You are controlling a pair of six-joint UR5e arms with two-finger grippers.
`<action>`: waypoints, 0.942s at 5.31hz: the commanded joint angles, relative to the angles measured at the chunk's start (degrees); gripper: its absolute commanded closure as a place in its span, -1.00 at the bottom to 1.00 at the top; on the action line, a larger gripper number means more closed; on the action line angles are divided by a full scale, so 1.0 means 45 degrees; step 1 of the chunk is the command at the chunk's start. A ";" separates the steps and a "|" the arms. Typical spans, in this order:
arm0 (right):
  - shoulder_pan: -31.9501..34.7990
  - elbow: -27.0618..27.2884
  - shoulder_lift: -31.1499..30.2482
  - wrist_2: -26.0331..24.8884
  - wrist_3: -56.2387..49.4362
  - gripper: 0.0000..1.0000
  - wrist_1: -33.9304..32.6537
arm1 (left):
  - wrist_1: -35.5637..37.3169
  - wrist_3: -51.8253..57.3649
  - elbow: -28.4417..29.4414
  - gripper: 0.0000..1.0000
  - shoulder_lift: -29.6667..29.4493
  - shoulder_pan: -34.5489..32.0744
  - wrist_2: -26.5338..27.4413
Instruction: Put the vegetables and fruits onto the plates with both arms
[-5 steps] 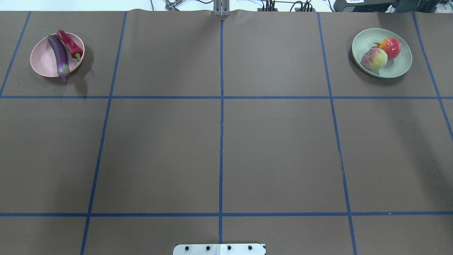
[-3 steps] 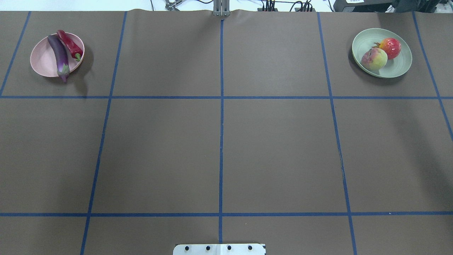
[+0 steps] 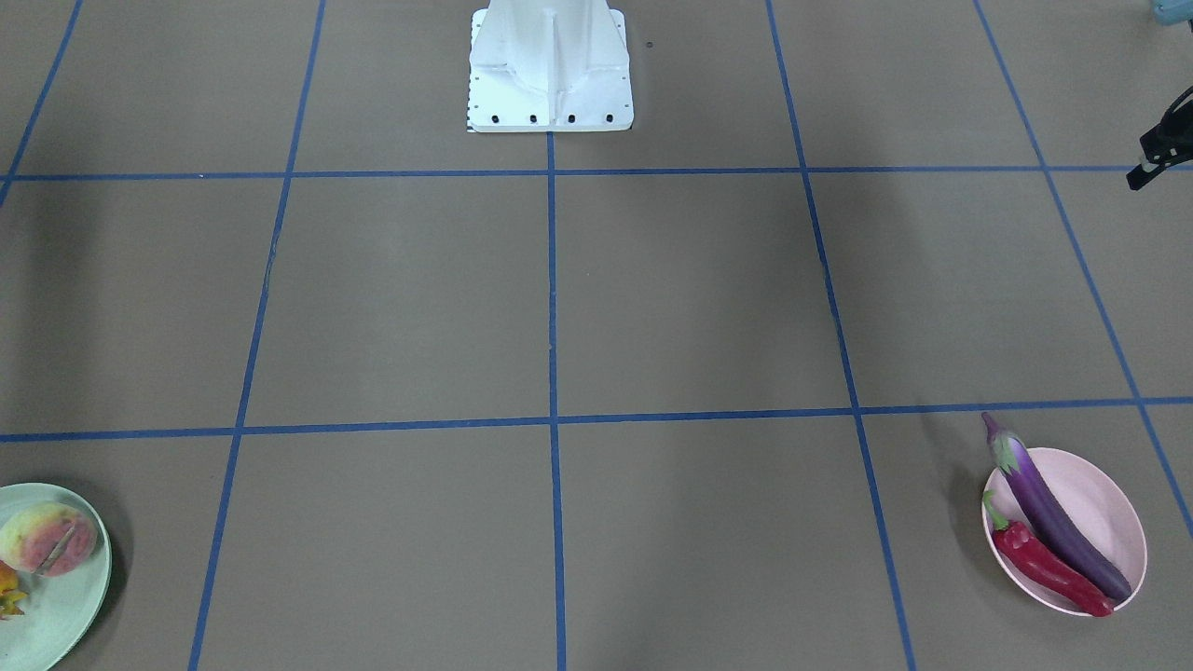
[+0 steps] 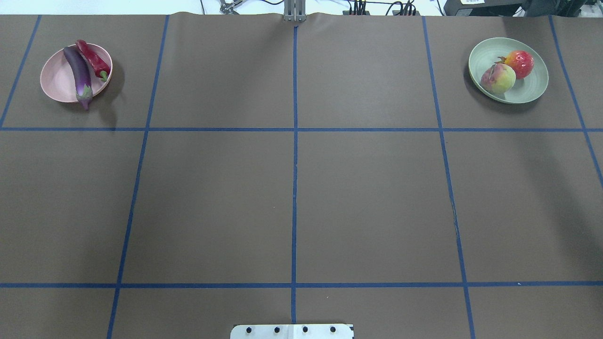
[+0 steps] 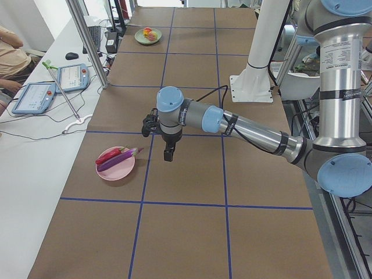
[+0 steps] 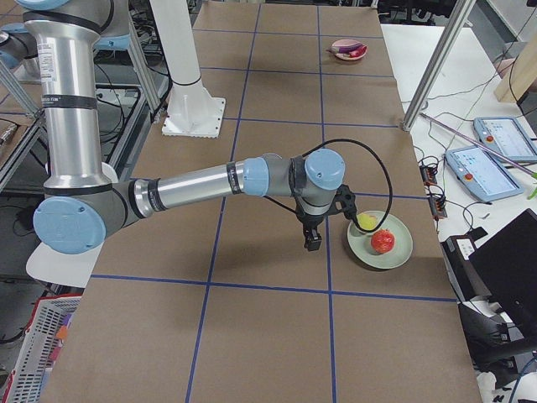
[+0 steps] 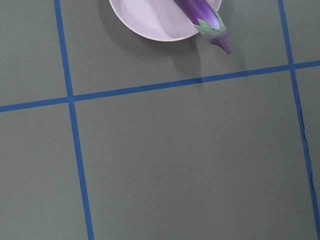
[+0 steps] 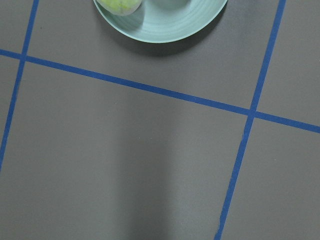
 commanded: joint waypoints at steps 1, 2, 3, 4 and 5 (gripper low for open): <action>-0.0119 0.0024 0.0206 0.0007 -0.0024 -1.00 0.0000 | -0.0035 -0.0014 -0.0030 -1.00 0.0243 0.0037 0.0108; -0.0140 0.0005 0.0226 -0.0013 -0.0024 -1.00 0.0000 | -0.0054 -0.0033 -0.0011 -1.00 -0.0027 0.0096 0.0071; -0.0140 0.0004 0.0245 -0.0032 -0.0005 -1.00 0.0058 | -0.0035 -0.0033 0.0028 -1.00 -0.0107 0.0096 0.0051; -0.0140 0.0004 0.0226 -0.0032 -0.0005 -1.00 0.0194 | -0.0035 -0.0014 0.0125 -1.00 -0.0108 0.0096 0.0109; -0.0140 0.0004 0.0226 -0.0032 -0.0005 -1.00 0.0195 | -0.0035 -0.0014 0.0145 -1.00 -0.0127 0.0096 0.0109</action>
